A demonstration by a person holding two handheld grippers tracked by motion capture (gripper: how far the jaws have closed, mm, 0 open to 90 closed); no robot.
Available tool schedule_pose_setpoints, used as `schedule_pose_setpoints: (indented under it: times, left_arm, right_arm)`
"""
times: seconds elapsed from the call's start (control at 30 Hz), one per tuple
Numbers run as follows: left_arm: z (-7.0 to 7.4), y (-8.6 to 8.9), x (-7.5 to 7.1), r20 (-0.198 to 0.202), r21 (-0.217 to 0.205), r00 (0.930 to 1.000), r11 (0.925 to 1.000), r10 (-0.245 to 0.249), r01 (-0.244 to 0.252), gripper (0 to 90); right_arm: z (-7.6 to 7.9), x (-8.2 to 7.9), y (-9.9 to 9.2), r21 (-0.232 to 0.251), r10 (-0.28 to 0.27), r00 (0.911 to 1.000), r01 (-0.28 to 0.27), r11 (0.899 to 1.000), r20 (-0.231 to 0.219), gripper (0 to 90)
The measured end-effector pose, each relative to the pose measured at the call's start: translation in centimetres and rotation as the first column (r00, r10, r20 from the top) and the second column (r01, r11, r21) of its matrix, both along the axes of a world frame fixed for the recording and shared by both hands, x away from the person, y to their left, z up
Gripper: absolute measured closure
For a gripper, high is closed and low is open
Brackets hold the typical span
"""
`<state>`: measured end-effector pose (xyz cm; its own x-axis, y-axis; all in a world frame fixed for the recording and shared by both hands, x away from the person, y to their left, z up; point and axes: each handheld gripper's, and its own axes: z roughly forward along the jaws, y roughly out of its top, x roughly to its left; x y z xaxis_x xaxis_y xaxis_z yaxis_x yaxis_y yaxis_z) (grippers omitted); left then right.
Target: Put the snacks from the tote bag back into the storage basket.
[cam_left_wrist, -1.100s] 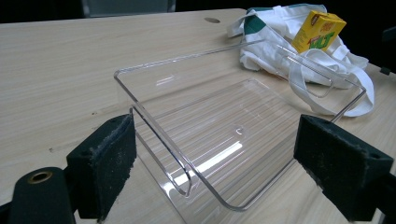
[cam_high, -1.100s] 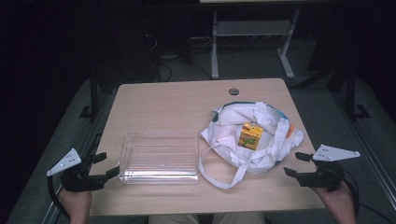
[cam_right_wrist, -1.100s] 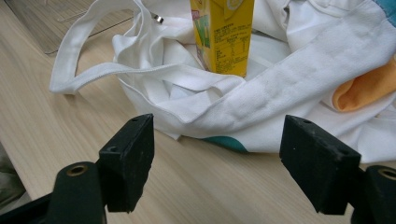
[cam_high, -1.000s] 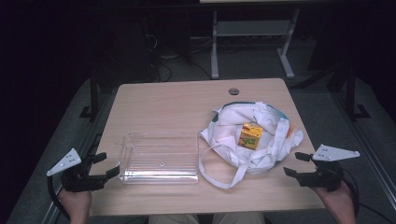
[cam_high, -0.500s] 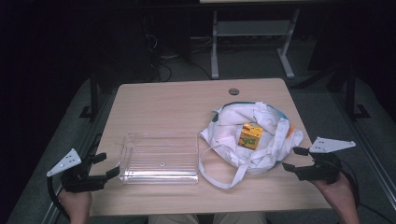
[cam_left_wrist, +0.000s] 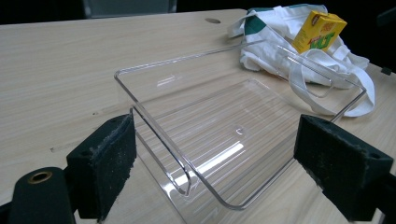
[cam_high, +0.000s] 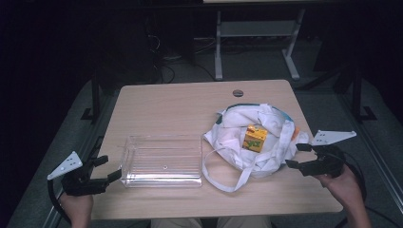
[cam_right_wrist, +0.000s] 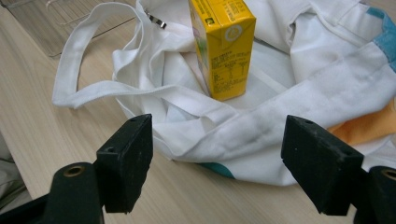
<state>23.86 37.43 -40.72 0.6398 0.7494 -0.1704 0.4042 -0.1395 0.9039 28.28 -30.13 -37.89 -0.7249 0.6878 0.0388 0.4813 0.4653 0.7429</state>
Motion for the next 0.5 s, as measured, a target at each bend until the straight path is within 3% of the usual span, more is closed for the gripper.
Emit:
schedule_pose_setpoints:
  times: [0.5]
  left_arm:
    - [0.0,0.0,-0.1,0.001,-0.013,1.0,0.9999,0.0,0.0,12.7]
  right_arm:
    - [1.6,2.3,2.4,-0.034,0.057,0.9984,-0.057,0.998,0.001,24.5]
